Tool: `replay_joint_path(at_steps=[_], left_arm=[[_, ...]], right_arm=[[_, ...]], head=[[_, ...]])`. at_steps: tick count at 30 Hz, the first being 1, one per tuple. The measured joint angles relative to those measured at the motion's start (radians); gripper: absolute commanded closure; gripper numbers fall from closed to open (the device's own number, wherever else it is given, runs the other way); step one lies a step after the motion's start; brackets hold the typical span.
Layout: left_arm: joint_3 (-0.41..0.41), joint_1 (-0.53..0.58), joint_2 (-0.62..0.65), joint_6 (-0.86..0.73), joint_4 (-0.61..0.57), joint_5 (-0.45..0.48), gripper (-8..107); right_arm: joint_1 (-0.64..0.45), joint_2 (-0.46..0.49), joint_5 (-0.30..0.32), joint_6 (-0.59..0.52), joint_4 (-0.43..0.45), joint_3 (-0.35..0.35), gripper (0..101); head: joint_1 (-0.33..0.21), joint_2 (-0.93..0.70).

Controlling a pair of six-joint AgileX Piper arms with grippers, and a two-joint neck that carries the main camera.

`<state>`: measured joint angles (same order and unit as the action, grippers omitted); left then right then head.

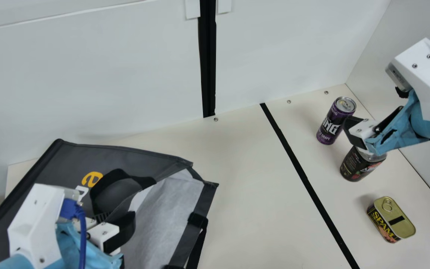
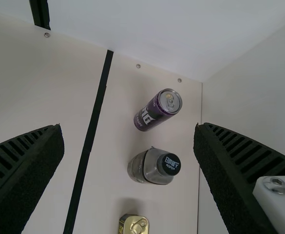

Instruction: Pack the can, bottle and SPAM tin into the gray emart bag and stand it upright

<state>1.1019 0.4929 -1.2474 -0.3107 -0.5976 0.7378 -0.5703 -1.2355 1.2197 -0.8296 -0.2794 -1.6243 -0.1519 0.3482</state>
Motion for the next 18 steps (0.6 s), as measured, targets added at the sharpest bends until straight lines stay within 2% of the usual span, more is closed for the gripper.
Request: replay_joint_path(at_steps=[18], left_arm=[[0.004, -0.022, -0.007, 0.008, 0.005, -0.011, 107]], right_arm=[[0.0, 0.0, 0.0, 0.0, 0.0, 0.0, 6]], head=[[0.0, 0.0]])
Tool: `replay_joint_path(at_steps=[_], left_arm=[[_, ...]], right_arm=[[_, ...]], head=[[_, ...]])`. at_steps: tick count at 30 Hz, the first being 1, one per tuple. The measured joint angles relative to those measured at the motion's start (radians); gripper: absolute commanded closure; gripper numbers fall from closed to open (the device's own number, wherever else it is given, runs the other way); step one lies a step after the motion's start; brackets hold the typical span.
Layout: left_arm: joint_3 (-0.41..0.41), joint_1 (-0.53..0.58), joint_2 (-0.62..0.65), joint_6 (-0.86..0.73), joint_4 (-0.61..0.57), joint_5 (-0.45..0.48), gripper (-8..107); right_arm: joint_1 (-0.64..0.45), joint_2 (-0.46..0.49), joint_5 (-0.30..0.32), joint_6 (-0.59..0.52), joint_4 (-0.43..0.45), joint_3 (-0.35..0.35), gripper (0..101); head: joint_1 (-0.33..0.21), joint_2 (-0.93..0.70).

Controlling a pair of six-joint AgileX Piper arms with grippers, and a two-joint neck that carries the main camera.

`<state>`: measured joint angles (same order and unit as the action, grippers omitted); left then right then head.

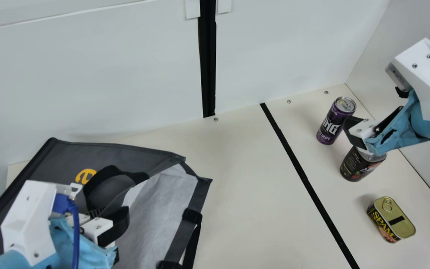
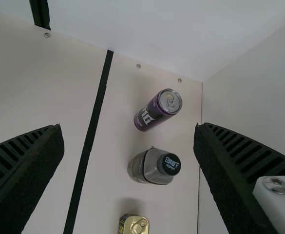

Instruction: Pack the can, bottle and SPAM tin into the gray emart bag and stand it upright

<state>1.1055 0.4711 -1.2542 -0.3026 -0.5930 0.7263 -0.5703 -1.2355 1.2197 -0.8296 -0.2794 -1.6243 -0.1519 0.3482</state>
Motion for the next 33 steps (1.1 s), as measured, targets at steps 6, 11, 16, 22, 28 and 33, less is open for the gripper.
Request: replay_joint_path(at_steps=[6, 11, 16, 22, 28, 33], left_arm=[[0.0, 0.0, 0.0, 0.0, 0.0, 0.0, 107], [0.0, 0.0, 0.0, 0.0, 0.0, 0.0, 107], [0.0, 0.0, 0.0, 0.0, 0.0, 0.0, 107], [0.0, 0.0, 0.0, 0.0, 0.0, 0.0, 107], [0.0, 0.0, 0.0, 0.0, 0.0, 0.0, 107], [0.0, 0.0, 0.0, 0.0, 0.0, 0.0, 107]], right_arm=[[0.0, 0.0, 0.0, 0.0, 0.0, 0.0, 6], [0.0, 0.0, 0.0, 0.0, 0.0, 0.0, 6], [0.0, 0.0, 0.0, 0.0, 0.0, 0.0, 6], [0.0, 0.0, 0.0, 0.0, 0.0, 0.0, 6], [0.0, 0.0, 0.0, 0.0, 0.0, 0.0, 6], [0.0, 0.0, 0.0, 0.0, 0.0, 0.0, 6]], head=[[0.0, 0.0], [0.0, 0.0], [0.0, 0.0], [0.0, -0.002], [0.0, -0.002], [0.0, -0.002]])
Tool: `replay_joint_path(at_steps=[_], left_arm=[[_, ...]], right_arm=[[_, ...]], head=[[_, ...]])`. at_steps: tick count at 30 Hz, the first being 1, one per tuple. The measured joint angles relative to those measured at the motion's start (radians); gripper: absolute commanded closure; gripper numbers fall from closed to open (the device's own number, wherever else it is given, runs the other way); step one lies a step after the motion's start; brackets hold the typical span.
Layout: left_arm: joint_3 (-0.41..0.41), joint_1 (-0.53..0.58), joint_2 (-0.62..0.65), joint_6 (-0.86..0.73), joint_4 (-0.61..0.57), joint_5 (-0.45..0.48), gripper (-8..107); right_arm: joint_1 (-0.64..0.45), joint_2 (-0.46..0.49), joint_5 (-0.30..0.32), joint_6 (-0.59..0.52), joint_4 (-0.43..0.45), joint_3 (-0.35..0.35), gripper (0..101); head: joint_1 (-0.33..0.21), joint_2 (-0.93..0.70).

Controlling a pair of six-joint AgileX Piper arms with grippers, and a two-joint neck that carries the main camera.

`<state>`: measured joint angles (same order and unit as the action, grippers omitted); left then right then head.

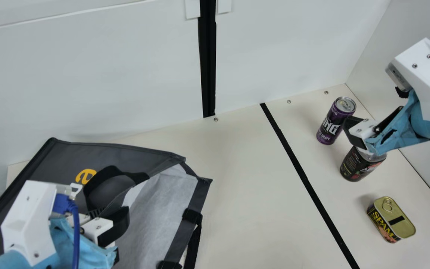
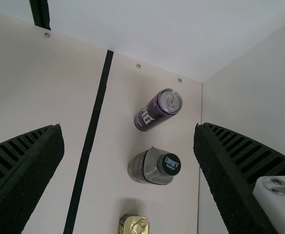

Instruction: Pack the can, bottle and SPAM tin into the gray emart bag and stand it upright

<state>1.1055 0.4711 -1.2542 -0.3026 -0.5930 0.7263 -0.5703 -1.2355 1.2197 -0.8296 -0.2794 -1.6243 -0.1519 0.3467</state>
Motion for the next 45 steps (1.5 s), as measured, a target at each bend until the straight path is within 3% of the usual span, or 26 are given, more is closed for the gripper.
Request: replay_joint_path(at_steps=[13, 45], left_arm=[[0.0, 0.0, 0.0, 0.0, 0.0, 0.0, 107], [0.0, 0.0, 0.0, 0.0, 0.0, 0.0, 107]], right_arm=[[0.048, -0.007, -0.013, 0.057, 0.05, 0.003, 6], [0.055, -0.341, -0.001, 0.196, 0.162, -0.234, 6]], head=[[0.0, 0.002], [0.0, 0.0]])
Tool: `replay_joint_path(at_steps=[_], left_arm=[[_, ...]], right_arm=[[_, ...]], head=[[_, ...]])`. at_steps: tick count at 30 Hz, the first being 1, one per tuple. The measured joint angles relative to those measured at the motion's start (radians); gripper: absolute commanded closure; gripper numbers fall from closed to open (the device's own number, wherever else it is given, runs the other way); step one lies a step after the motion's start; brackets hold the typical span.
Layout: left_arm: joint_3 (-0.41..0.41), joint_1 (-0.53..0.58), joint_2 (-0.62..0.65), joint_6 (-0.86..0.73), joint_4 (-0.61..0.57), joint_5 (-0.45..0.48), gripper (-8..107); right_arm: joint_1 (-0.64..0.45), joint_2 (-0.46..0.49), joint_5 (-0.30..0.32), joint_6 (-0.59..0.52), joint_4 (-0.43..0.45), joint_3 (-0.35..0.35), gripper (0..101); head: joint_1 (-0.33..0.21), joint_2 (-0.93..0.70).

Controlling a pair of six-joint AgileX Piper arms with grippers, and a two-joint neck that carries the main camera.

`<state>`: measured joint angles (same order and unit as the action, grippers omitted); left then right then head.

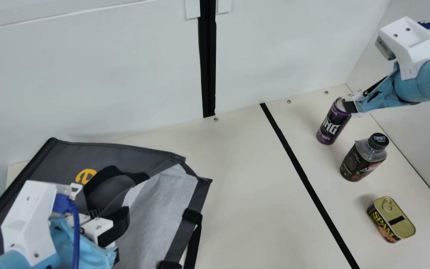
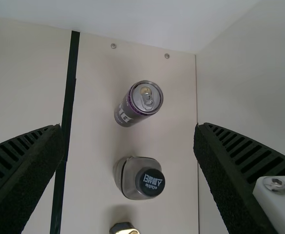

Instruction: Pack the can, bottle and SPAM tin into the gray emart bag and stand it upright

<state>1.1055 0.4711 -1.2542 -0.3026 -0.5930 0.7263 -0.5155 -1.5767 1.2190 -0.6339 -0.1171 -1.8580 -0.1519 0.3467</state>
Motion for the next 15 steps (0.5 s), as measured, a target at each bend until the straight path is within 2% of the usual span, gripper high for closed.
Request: replay_joint_path(at_steps=[15], left_arm=[[0.0, 0.0, 0.0, 0.0, 0.0, 0.0, 107]], right_arm=[[0.003, -0.171, 0.0, 0.03, 0.021, -0.107, 6]], head=[[0.0, 0.0]])
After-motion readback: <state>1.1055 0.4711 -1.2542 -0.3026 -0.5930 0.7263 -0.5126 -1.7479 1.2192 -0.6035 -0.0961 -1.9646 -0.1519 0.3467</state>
